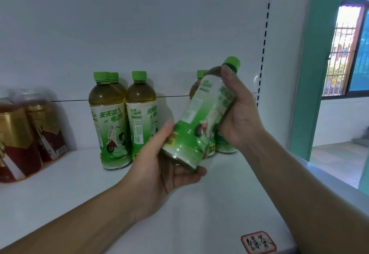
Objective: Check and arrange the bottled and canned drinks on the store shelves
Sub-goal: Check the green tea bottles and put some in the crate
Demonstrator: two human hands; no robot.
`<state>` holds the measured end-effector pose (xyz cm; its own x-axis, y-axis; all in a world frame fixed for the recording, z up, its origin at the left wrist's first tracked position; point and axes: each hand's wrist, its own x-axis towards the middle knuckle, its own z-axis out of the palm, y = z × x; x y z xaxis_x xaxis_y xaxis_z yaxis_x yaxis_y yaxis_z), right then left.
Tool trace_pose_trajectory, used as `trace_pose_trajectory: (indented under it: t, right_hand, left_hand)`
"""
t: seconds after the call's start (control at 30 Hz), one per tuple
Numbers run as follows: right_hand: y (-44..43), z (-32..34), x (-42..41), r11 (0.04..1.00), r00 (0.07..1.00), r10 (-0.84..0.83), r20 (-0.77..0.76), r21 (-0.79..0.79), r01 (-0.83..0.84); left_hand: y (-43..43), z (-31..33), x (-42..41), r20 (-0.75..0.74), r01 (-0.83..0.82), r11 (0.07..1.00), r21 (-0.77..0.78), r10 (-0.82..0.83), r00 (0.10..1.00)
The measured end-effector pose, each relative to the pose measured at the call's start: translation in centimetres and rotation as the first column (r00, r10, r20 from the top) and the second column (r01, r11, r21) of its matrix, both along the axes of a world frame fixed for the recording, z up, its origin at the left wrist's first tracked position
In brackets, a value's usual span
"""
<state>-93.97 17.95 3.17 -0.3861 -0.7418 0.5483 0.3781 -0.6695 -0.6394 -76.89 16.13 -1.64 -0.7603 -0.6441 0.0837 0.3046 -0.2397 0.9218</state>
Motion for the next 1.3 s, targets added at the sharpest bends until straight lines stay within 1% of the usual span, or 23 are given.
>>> trace_pose_trajectory:
  t: [0.03, 0.1, 0.23, 0.3, 0.37, 0.43, 0.47, 0.5, 0.53, 0.6, 0.67, 0.73, 0.77, 0.83, 0.87, 0.93, 1.0, 1.07, 1.13, 1.17, 1.23, 1.27, 1.3]
  right_hand:
    - [0.0, 0.0, 0.0, 1.0, 1.0, 0.0, 0.012, 0.008, 0.0]
    - [0.1, -0.1, 0.1, 0.999, 0.999, -0.033, 0.021, 0.012, 0.032]
    - [0.3, -0.3, 0.0, 0.975, 0.973, -0.221, -0.065, 0.014, 0.222]
    - [0.3, -0.2, 0.1, 0.97, 0.966, -0.244, -0.087, -0.005, 0.245]
    - [0.4, 0.1, 0.3, 0.985, 0.983, -0.171, -0.063, 0.003, 0.172]
    - [0.6, 0.3, 0.6, 0.995, 0.995, -0.098, -0.03, 0.031, 0.099]
    - [0.6, 0.3, 0.5, 0.994, 0.995, -0.098, -0.036, 0.04, 0.099]
    - [0.6, 0.2, 0.5, 0.992, 0.992, -0.119, -0.048, 0.04, 0.121]
    - [0.6, 0.1, 0.5, 0.988, 0.987, -0.15, -0.057, 0.037, 0.152]
    - [0.6, -0.1, 0.4, 0.974, 0.971, -0.221, -0.089, 0.028, 0.224]
    - [0.6, -0.1, 0.4, 0.96, 0.951, -0.275, -0.144, 0.007, 0.279]
    - [0.6, 0.0, 0.4, 0.967, 0.952, -0.251, -0.174, 0.007, 0.256]
    - [0.6, 0.1, 0.5, 0.976, 0.964, -0.209, -0.167, 0.02, 0.215]
    - [0.5, 0.2, 0.8, 0.988, 0.979, -0.136, -0.151, 0.052, 0.145]
    - [0.5, 0.2, 0.8, 0.985, 0.976, -0.142, -0.163, 0.072, 0.156]
    - [0.4, -0.1, 1.0, 0.962, 0.949, -0.239, -0.203, 0.085, 0.261]
    - [0.3, -0.4, 1.2, 0.915, 0.889, -0.366, -0.276, 0.066, 0.398]
    - [0.2, -0.7, 1.3, 0.881, 0.826, -0.438, -0.354, 0.015, 0.473]
    - [0.0, -0.7, 1.1, 0.907, 0.85, -0.385, -0.359, 0.02, 0.42]
    - [0.0, -0.6, 1.1, 0.94, 0.892, -0.305, -0.332, 0.045, 0.338]
    - [-0.1, -0.4, 1.1, 0.987, 0.961, -0.084, -0.265, 0.107, 0.116]
    - [0.0, -0.3, 1.2, 0.991, 0.97, -0.002, -0.242, 0.132, 0.034]
    - [0.0, -0.3, 1.2, 0.99, 0.974, 0.029, -0.223, 0.141, 0.002]
  left_hand:
    - [0.0, 0.2, 0.1, 0.008, 0.036, 0.998, 0.042, -0.037, 0.999]
    - [0.1, 0.2, 0.0, 0.045, 0.053, 0.998, 0.02, -0.054, 0.998]
    - [0.1, -0.5, -0.5, 0.032, -0.117, 0.967, -0.225, 0.128, 0.991]
    - [0.0, -0.5, -0.5, 0.019, -0.167, 0.949, -0.267, 0.178, 0.984]
    - [-0.2, -0.4, -0.1, -0.008, -0.133, 0.98, -0.15, 0.134, 0.991]
    - [0.2, 0.0, 0.3, -0.052, -0.004, 1.0, 0.003, 0.004, 0.999]
    - [0.4, 0.5, 0.1, -0.04, 0.041, 0.999, 0.034, -0.04, 0.998]
    - [0.5, 0.6, -0.1, -0.008, 0.028, 0.999, 0.029, -0.028, 1.0]
    - [0.7, 0.9, -0.4, 0.029, -0.003, 1.0, -0.028, 0.003, 1.0]
    - [0.7, 0.8, -0.9, 0.069, -0.106, 0.968, -0.228, 0.125, 0.99]
    - [0.7, 0.3, -1.1, 0.056, -0.138, 0.939, -0.316, 0.164, 0.985]
    - [0.4, -0.3, -0.7, 0.038, -0.142, 0.949, -0.28, 0.159, 0.987]
    - [0.3, -0.5, -0.3, 0.017, -0.125, 0.969, -0.213, 0.131, 0.991]
    - [0.4, 0.0, -0.1, -0.036, -0.007, 0.999, -0.051, 0.005, 0.999]
    - [0.5, 0.3, -0.1, -0.054, 0.057, 0.998, 0.002, -0.057, 0.997]
    - [0.3, 0.1, -0.3, -0.065, 0.071, 0.997, -0.025, -0.073, 0.995]
    - [0.6, -0.1, -0.6, -0.05, -0.056, 0.987, -0.15, 0.049, 0.998]
    - [0.8, -0.1, -0.9, -0.042, -0.134, 0.964, -0.229, 0.128, 0.991]
    - [0.5, -0.2, -0.7, -0.027, -0.137, 0.967, -0.213, 0.134, 0.991]
    - [0.2, -0.3, -0.5, -0.031, -0.084, 0.985, -0.15, 0.081, 0.996]
    - [0.3, 0.3, 0.1, -0.067, 0.103, 0.994, 0.019, -0.102, 0.993]
    - [0.4, 0.5, 0.3, -0.08, 0.185, 0.98, 0.078, -0.179, 0.981]
    - [0.2, 0.4, 0.3, -0.082, 0.228, 0.969, 0.094, -0.22, 0.972]
